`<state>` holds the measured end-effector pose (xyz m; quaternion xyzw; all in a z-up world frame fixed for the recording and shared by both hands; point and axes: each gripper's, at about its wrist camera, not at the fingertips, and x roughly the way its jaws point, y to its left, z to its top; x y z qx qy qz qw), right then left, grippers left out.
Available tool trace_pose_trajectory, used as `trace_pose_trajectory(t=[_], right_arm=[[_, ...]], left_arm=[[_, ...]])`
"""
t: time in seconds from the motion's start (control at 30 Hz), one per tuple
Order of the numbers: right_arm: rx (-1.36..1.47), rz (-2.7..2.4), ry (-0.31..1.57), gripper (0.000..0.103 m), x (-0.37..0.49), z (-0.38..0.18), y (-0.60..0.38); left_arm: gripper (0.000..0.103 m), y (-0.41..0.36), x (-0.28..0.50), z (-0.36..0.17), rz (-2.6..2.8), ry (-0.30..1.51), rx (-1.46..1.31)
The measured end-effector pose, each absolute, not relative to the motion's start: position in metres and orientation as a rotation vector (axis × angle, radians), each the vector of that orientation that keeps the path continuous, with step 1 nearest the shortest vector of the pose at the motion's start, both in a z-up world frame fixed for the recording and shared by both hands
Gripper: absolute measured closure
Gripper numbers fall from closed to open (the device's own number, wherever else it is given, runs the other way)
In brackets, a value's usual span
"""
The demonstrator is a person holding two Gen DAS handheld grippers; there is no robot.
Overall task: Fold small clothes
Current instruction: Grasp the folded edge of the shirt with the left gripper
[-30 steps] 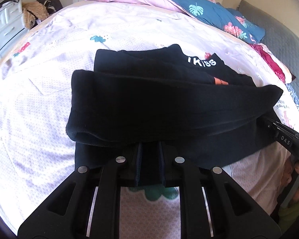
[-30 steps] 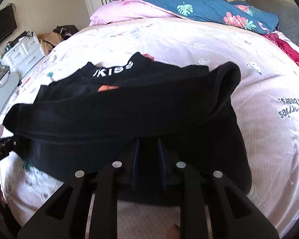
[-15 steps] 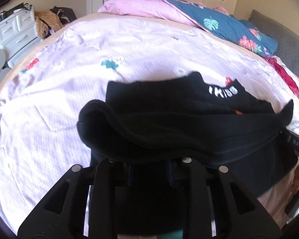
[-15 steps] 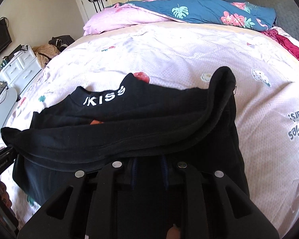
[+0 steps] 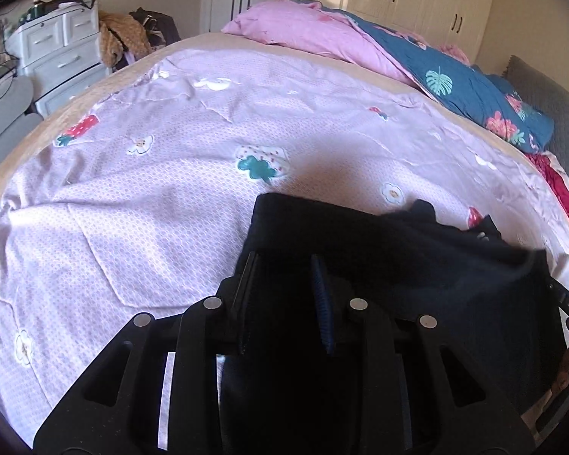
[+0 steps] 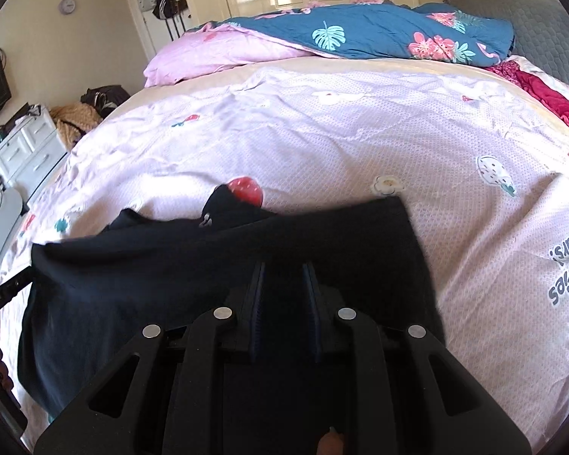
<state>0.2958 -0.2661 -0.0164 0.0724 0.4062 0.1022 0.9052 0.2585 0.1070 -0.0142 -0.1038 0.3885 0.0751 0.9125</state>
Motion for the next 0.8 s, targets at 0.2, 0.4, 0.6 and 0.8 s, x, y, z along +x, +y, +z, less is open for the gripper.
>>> trace_pose_trajectory(t=[0.2, 0.4, 0.6, 0.8], right_arm=[[0.153, 0.152, 0.818, 0.064, 0.296, -0.009, -0.290], [0.101, 0.107, 0.848, 0.040, 0.302, -0.011, -0.310], [0.111, 0.116, 0.904, 0.080, 0.311, -0.033, -0.315], [0.170, 0.130, 0.837, 0.097, 0.302, -0.017, -0.322]], left_arm=[[0.056, 0.130, 0.257, -0.013, 0.195, 0.784, -0.278], [0.038, 0.140, 0.260, -0.022, 0.200, 0.813, -0.304], [0.054, 0.131, 0.272, -0.037, 0.176, 0.860, -0.234], [0.098, 0.119, 0.272, -0.027, 0.139, 0.829, -0.179]])
